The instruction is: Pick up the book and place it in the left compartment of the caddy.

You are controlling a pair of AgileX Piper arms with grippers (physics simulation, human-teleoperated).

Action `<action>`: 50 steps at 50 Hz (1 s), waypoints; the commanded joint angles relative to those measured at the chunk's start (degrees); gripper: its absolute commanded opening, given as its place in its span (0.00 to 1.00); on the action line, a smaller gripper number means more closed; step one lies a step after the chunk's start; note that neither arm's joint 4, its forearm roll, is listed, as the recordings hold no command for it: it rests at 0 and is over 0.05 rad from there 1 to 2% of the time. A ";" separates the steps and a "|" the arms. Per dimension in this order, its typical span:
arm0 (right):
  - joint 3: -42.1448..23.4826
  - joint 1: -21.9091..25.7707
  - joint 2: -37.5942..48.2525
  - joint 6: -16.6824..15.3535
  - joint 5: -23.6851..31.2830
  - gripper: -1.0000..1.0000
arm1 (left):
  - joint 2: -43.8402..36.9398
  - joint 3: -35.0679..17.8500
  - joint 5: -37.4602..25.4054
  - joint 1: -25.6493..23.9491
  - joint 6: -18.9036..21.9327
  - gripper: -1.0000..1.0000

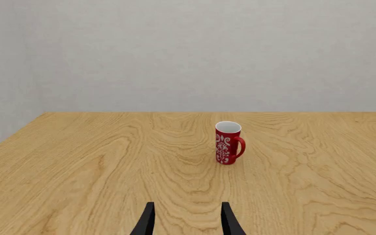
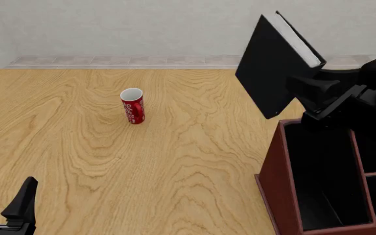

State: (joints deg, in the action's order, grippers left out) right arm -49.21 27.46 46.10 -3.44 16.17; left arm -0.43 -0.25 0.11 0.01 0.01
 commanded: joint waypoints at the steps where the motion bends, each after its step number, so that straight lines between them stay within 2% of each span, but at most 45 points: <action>1: 0.89 -3.29 -4.61 1.38 2.44 0.00 | 0.00 0.00 0.00 0.00 0.00 1.00; 14: 1.85 -8.37 -10.96 1.65 8.47 0.00 | 0.00 0.00 0.00 0.00 0.00 1.00; 50: 3.99 -18.56 -23.32 1.79 19.85 0.00 | 0.00 0.00 0.00 0.00 0.00 1.00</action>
State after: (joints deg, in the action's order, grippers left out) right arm -44.70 11.64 26.51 -2.85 32.70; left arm -0.43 -0.25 0.11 0.01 0.01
